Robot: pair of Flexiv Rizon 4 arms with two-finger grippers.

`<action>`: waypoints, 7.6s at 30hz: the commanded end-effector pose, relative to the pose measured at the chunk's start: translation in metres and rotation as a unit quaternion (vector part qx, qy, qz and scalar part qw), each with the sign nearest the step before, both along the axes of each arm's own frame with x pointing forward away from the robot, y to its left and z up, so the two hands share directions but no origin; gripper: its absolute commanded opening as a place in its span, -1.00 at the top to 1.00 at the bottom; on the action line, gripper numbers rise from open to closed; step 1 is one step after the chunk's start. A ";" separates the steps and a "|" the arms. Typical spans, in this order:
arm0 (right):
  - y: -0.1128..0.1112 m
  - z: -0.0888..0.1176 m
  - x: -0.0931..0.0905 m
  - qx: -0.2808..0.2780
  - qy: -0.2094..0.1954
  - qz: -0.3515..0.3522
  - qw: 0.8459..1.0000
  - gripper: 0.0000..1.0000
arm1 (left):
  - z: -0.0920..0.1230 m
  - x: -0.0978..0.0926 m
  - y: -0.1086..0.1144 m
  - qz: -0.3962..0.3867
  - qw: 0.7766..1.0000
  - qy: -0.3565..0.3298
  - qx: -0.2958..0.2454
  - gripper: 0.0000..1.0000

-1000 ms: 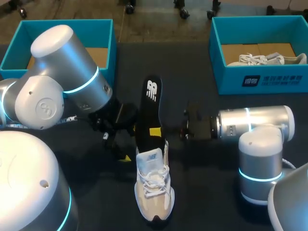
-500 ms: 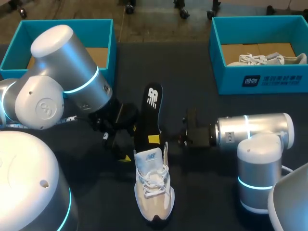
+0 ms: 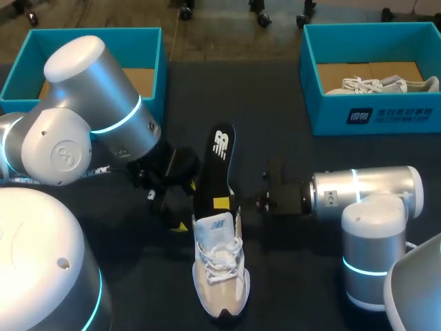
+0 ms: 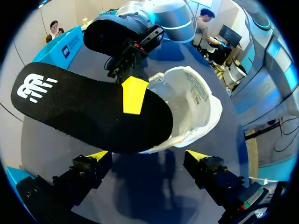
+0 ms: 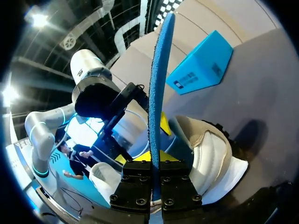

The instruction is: Take the shoe out of the shoebox, open the shoe tongue, remove and reinsert the insole, then place the shoe into the shoebox

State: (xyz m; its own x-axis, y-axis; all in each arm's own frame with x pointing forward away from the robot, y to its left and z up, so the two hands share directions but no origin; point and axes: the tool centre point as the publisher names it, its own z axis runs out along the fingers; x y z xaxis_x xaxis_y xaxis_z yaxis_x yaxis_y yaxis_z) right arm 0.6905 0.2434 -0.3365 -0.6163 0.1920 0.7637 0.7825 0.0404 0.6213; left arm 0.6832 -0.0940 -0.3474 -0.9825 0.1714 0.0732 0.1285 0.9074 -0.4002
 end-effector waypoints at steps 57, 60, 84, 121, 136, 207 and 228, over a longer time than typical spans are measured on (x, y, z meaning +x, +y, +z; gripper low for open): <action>0.009 0.002 0.008 -0.022 0.000 0.019 1.000 1.00 | -0.001 0.000 0.000 0.000 1.000 0.000 0.000 -1.00; 0.009 -0.002 0.003 -0.017 -0.001 0.020 1.000 1.00 | -0.001 0.000 0.000 0.000 1.000 0.000 0.000 -1.00; 0.010 0.018 0.008 -0.015 -0.038 0.013 0.999 0.48 | -0.001 0.000 0.000 0.000 1.000 0.000 0.000 -1.00; 0.019 -0.007 -0.004 -0.007 0.045 -0.003 0.999 1.00 | -0.001 0.000 0.000 0.000 1.000 0.000 0.000 -1.00; 0.015 0.017 -0.001 -0.002 -0.010 -0.067 0.998 0.45 | -0.001 0.000 0.000 0.000 1.000 0.000 0.000 -1.00; 0.022 -0.001 -0.021 -0.019 0.113 -0.059 0.992 1.00 | -0.001 0.000 0.000 0.000 1.000 0.000 0.000 -1.00; 0.011 0.018 0.003 -0.053 0.079 -0.042 0.995 0.59 | -0.001 0.000 0.000 0.000 1.000 0.000 0.000 -1.00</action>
State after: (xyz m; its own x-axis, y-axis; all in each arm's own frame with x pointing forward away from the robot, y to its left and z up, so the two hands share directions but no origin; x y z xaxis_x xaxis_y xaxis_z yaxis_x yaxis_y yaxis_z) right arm 0.6883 0.2565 -0.3207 -0.4704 0.3214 0.8218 0.8680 0.0004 0.4966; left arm 0.6832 -0.0941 -0.3474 -0.9825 0.1715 0.0734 0.1285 0.9075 -0.4000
